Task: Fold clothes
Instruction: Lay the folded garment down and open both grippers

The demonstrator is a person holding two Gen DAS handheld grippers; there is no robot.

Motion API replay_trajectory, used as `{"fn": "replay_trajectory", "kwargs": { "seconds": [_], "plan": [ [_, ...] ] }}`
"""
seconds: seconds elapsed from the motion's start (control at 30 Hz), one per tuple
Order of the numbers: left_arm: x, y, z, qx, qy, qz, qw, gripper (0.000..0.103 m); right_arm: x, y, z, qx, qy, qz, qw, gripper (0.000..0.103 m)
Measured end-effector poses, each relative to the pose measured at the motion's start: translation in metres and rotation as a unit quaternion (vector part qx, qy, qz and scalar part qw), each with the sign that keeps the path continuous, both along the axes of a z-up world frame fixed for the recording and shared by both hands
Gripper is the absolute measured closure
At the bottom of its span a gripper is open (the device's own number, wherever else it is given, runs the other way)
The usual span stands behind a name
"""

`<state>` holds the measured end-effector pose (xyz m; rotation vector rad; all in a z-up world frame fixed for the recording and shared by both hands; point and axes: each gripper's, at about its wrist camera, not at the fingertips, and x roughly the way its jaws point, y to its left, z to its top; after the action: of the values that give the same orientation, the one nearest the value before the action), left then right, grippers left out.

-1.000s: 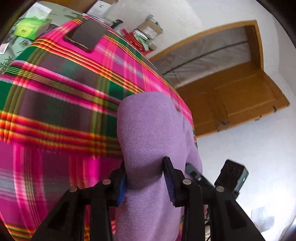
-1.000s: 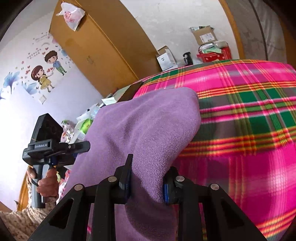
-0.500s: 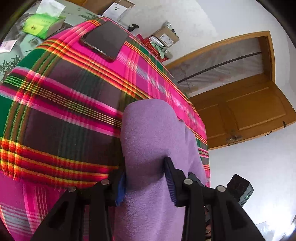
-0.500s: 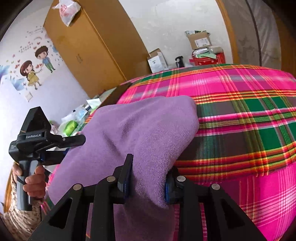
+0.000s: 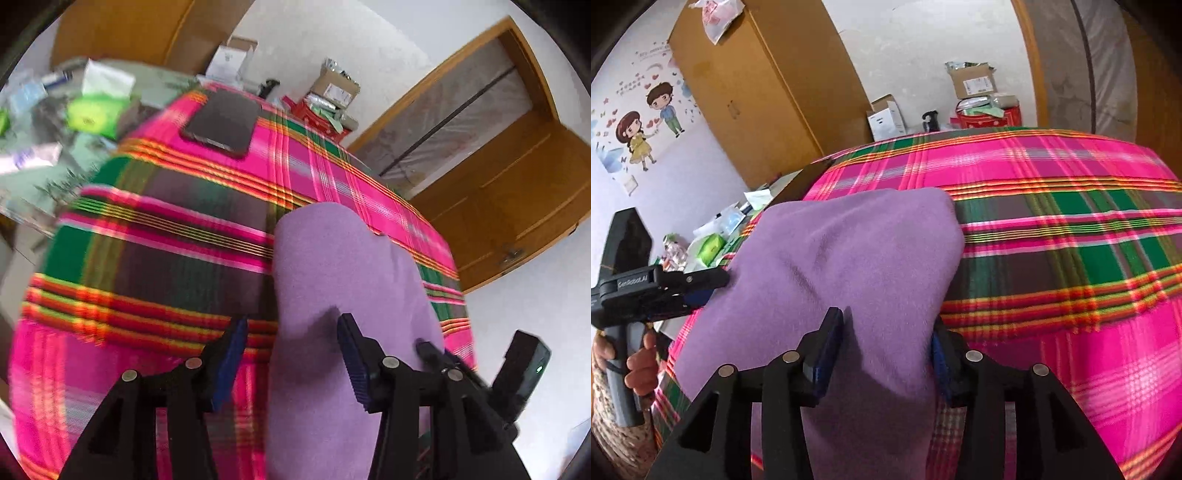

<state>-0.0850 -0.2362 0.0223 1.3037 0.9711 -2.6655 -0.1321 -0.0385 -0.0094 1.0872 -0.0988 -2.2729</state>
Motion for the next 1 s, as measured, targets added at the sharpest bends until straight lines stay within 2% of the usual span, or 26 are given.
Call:
{"fn": "replay_trajectory", "kwargs": {
  "seconds": [0.1,0.2,0.3,0.37,0.47,0.67,0.8,0.97,1.0],
  "plan": [
    [0.021,0.01,0.012,-0.031,0.025,0.002,0.9992,0.053,0.014,0.004,0.006,0.009,0.015,-0.009,1.0,0.056],
    [0.019,0.031,0.022,-0.073,0.034,-0.002,0.9967,0.053,0.03,0.006,0.014,0.023,0.039,-0.015,0.999,0.056],
    [0.025,0.045,0.023,-0.083,0.044,-0.019,0.9954,0.053,0.049,0.009,0.021,0.025,0.066,-0.011,0.997,0.056],
    [0.026,0.055,0.016,-0.085,0.034,-0.036,0.9951,0.053,0.06,0.009,0.023,0.017,0.073,-0.004,0.997,0.056],
    [0.024,0.064,0.002,-0.114,0.011,-0.038,0.9927,0.055,0.075,0.009,0.017,0.024,0.074,0.008,0.997,0.056],
    [0.029,0.062,-0.015,-0.122,-0.009,-0.034,0.9919,0.054,0.082,0.008,-0.001,0.058,0.057,0.005,0.997,0.056],
    [0.038,0.064,-0.013,-0.123,-0.013,-0.02,0.9921,0.054,0.085,0.009,-0.001,0.063,0.054,-0.002,0.997,0.056],
    [0.047,0.082,-0.01,-0.183,-0.007,-0.008,0.983,0.055,0.101,0.008,0.006,0.053,0.06,-0.007,0.997,0.056],
    [0.049,0.084,-0.011,-0.185,-0.007,-0.007,0.9827,0.055,0.104,0.007,0.006,0.056,0.062,-0.006,0.996,0.056]
  ]
}}
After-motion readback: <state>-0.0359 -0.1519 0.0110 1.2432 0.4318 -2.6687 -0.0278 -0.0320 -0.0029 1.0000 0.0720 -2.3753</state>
